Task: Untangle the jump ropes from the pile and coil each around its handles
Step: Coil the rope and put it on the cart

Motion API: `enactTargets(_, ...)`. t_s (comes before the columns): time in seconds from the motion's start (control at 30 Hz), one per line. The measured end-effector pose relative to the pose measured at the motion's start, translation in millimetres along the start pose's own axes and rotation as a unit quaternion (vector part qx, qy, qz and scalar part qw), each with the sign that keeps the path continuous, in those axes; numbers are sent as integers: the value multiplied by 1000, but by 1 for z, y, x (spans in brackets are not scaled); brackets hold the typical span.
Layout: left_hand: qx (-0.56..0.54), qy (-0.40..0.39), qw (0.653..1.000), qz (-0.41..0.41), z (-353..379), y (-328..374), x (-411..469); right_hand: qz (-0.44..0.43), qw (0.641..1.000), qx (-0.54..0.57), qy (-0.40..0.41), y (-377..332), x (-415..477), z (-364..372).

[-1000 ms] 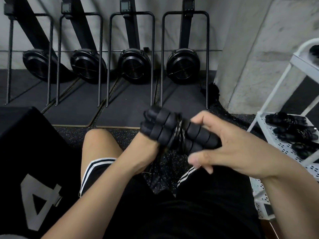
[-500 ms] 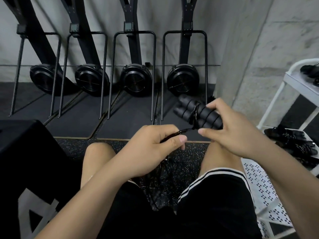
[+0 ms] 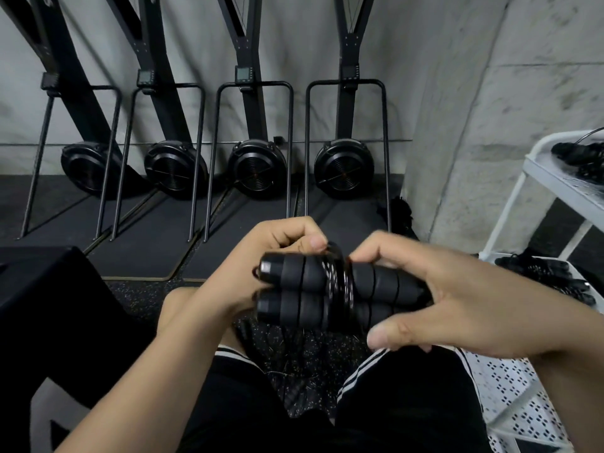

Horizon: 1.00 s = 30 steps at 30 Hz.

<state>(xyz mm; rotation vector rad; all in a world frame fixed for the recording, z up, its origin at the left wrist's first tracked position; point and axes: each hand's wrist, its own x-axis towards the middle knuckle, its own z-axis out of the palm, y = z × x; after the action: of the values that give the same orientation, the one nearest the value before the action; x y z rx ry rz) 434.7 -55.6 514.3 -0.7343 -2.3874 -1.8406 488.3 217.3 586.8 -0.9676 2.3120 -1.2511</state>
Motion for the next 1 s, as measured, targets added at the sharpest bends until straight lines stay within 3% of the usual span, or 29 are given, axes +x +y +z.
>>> enactTargets(0.1, 75, 58, 995, -23, 16, -1, -5, -25, 997, 44, 59, -12, 0, -7)
enactTargets(0.23, -6, 15, 1000, -20, 48, 27, 1, -59, 980, 52, 182, -16, 8, -12)
enactTargets(0.3, 4, -7, 1000, -12, 50, 25, -1, -60, 967, 36, 243, -12, 11, -19)
enactTargets(0.5, 205, -32, 978, 27, 43, 33, -10, 19, 952, -95, 291, 18, 28, -31)
enactTargets(0.63, 208, -37, 977, 41, 23, 54, -11, 74, 955, -175, 227, 41, 31, -28)
enactTargets(0.83, 145, -28, 988, 38, -9, 56, 0, 85, 990, -100, -54, 26, 14, -13)
enactTargets(0.9, 113, -43, 992, 48, -9, 52, 4, 69, 992, -61, -88, 13, 5, -14)
enactTargets(1.0, 32, -40, 998, 38, -2, 40, 6, 21, 997, -5, -75, -2, -4, -17)
